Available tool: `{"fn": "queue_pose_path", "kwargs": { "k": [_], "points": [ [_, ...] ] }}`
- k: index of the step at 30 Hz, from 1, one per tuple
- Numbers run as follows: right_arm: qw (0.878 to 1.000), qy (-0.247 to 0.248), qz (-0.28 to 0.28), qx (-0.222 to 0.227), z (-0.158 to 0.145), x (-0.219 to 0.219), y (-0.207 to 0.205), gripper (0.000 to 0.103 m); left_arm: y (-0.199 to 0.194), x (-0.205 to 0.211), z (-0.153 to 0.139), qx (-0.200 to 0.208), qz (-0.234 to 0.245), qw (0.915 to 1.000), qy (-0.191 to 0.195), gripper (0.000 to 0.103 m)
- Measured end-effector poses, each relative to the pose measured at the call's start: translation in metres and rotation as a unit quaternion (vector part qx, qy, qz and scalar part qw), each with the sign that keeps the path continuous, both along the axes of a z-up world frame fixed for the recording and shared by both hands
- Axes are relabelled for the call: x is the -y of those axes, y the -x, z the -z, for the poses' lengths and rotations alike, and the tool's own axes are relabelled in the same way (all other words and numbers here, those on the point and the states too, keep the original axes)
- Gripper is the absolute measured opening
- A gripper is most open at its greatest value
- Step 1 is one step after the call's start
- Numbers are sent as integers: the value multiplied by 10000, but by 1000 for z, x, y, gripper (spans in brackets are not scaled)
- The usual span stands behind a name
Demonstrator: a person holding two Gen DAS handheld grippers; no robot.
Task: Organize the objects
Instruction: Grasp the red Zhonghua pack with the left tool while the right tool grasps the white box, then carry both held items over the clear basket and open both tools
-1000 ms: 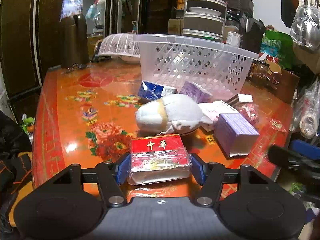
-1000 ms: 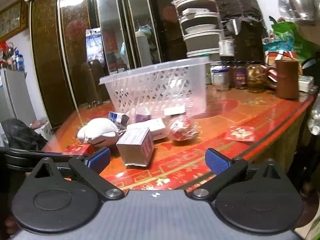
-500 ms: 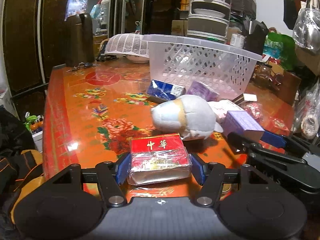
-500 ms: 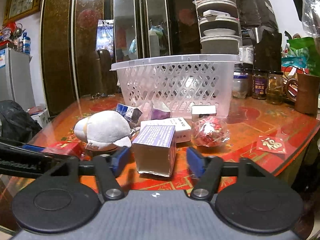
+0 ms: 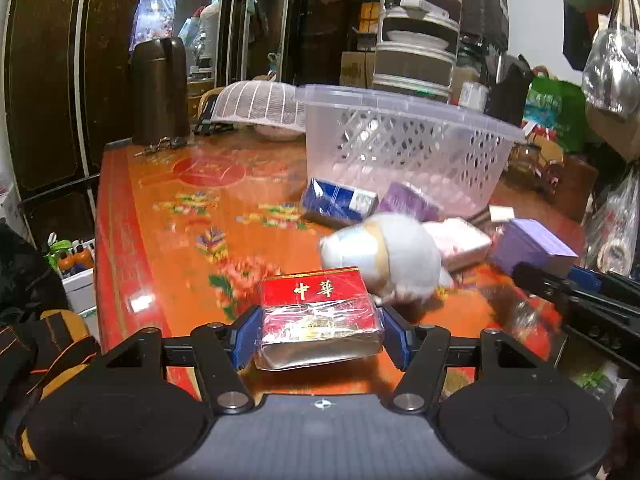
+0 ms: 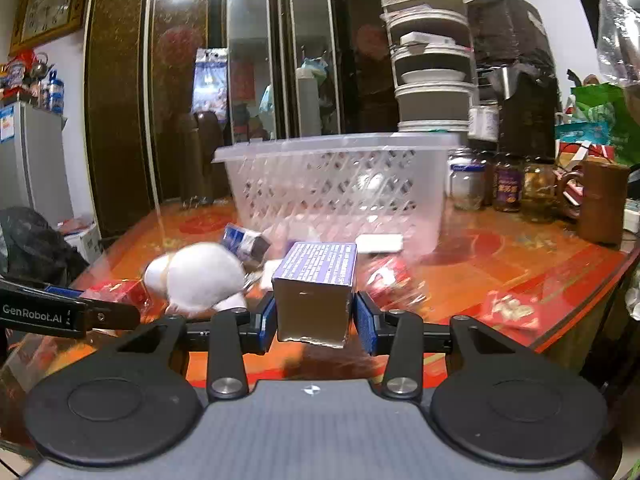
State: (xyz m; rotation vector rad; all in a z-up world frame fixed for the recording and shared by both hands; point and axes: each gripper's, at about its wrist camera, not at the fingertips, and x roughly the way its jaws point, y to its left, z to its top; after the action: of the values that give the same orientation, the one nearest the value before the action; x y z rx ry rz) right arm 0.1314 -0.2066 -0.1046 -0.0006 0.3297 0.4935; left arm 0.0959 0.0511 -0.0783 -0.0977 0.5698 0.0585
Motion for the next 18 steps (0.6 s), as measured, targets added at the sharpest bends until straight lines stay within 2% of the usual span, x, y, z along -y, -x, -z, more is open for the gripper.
{"fn": "queue_pose_path", "kwargs": {
  "k": [9, 18],
  "points": [
    [9997, -221, -61, -113, -23, 19, -20, 44, -26, 0, -26, 230, 239, 9994, -58, 66],
    [9983, -569, -114, 23, -63, 35, -41, 44, -58, 4, -59, 520, 538, 9971, -129, 66]
  ]
}}
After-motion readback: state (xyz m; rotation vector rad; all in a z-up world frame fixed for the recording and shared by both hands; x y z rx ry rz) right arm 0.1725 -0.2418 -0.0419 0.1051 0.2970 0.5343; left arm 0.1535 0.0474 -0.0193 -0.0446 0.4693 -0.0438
